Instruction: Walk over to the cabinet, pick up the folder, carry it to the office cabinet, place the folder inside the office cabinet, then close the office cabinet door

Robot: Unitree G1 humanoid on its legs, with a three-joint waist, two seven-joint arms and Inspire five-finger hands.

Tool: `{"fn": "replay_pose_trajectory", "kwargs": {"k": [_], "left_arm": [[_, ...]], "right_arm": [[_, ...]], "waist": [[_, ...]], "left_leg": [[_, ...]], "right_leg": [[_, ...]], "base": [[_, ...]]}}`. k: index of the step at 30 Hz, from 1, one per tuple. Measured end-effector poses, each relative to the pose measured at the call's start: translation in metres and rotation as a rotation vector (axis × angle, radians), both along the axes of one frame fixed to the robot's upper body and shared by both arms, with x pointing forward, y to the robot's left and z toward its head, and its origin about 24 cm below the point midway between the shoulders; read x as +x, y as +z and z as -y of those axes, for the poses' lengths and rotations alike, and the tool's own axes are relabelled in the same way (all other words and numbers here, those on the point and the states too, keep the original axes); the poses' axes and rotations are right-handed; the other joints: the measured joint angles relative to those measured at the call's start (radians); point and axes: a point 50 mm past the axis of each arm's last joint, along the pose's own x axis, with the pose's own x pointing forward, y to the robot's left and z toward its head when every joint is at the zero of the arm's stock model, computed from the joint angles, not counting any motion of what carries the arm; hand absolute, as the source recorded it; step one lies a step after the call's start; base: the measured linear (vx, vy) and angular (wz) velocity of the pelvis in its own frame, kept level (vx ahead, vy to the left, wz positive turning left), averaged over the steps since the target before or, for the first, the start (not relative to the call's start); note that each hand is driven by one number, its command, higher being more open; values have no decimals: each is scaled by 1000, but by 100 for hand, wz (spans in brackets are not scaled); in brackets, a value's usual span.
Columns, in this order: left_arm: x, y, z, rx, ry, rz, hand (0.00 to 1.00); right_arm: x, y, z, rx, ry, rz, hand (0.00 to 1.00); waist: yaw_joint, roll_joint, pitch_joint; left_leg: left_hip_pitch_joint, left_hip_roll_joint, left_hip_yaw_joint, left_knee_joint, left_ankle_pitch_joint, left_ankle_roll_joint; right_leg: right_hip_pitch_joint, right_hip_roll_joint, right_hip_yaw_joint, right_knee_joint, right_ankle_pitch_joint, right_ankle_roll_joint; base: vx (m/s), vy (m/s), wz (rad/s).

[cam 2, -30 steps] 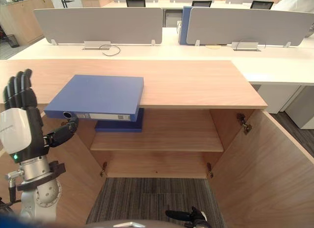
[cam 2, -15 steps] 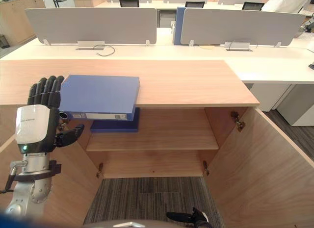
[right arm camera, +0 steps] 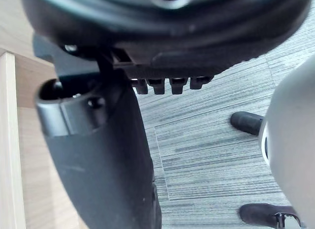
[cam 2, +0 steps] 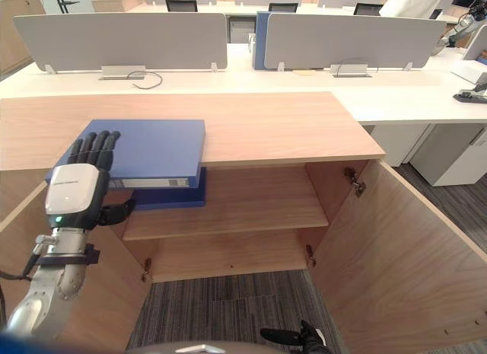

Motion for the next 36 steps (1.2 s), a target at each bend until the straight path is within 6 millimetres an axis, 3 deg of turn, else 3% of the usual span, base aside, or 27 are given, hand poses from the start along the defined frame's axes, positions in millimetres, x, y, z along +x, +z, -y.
{"fn": "replay_pose_trajectory", "kwargs": {"k": [1, 2, 8, 18, 22, 29, 32, 36], "left_arm": [[1, -1, 0, 3, -4, -10, 100], [4, -4, 2, 8, -10, -26, 0], [15, -13, 2, 3, -11, -64, 0], [34, 14, 2, 64, 6, 79, 0], [40, 26, 4, 184, -21, 122, 0], [38, 33, 8, 220, -24, 144, 0], [19, 38, 29, 137, -72, 192, 0], [-15, 56, 65, -285, -249, 323, 0]], "right_arm": [[0, 0, 0, -1, 2, 2, 100], [0, 0, 1, -5, 4, 3, 100], [-4, 1, 9, -31, 19, -3, 100], [-4, 1, 11, -38, 30, -4, 100], [-3, 1, 11, -39, 30, -1, 100], [-3, 2, 11, -39, 30, 0, 100], [-3, 1, 9, -35, 27, -1, 100], [-1, 2, 5, -1, -42, 23, 100]], "waist": [[-1, 0, 0], [-2, 1, -1], [-13, 10, -2], [-29, 17, -15], [-40, 17, -16], [-51, 11, -12], [-50, 1, -8], [-44, -12, -13]], "left_leg": [[0, 0, 2, -1, 0, 0], [0, 0, 6, -1, 0, 0], [1, -2, 19, -1, 0, 0], [9, -7, 37, -5, 3, 2], [18, -10, 37, -28, 16, 1], [19, -11, 37, -34, 20, 1], [8, -13, 36, -31, 20, 1], [-18, -15, 34, -16, 19, 2]], "right_leg": [[0, 1, 2, -4, 2, -1], [1, 2, 6, -12, 9, -1], [1, 2, 19, -24, 22, -1], [3, 0, 38, -46, 46, 3], [2, 0, 38, -46, 48, 4], [1, 0, 38, -46, 49, 3], [-8, -4, 41, -46, 49, 3], [-31, -7, 50, -46, 52, 7]], "base": [[-4, -1, -9], [-5, 1, -11], [-17, 0, -6], [-43, 3, -6], [-25, -3, 0], [0, 0, 0], [0, 0, 0], [-6, -3, -5]]}}
